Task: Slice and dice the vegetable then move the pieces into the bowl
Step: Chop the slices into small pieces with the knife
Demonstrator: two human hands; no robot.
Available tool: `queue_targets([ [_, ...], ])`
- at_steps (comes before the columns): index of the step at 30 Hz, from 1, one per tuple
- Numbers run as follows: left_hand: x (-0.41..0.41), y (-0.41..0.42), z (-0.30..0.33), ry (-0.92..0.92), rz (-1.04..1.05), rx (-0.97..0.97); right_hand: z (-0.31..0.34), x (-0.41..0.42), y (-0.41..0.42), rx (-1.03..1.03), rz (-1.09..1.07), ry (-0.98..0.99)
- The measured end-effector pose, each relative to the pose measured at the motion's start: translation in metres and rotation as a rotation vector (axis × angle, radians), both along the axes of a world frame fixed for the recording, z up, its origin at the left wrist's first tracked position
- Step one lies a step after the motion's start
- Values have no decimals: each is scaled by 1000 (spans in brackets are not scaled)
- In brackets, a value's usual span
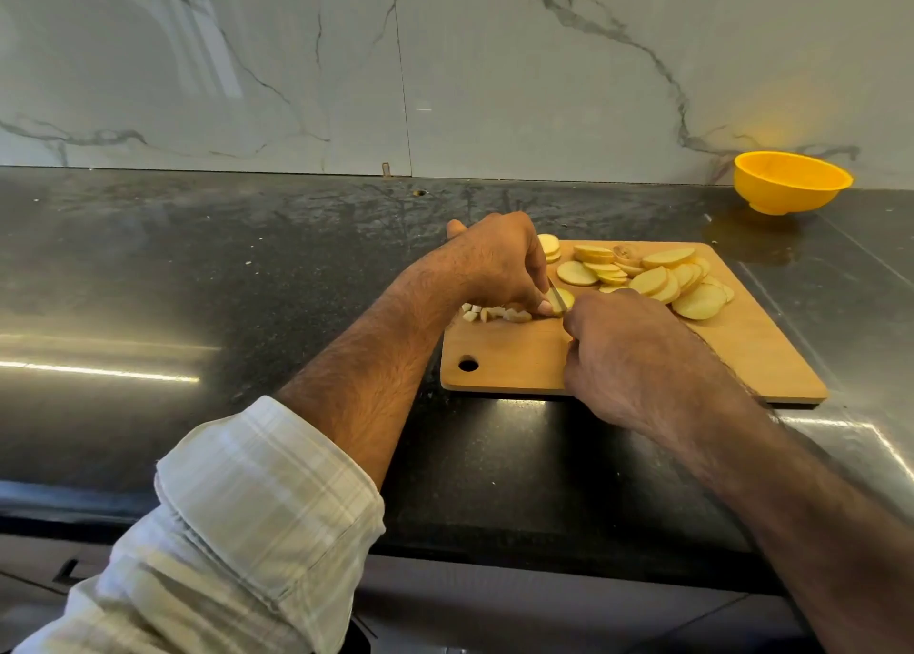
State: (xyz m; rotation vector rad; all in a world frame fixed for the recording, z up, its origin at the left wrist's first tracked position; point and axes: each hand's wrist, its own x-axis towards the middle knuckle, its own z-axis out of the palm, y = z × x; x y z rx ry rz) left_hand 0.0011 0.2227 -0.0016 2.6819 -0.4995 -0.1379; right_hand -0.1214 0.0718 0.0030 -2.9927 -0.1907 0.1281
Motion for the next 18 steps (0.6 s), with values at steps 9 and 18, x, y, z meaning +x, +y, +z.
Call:
queue_targets([
  [9,1,5,-1,-35,5,10,-2,-11,-10,60,25,-74],
  [18,4,7,-2,-27,22,-12,4,-7,-8,-61,70,-25],
])
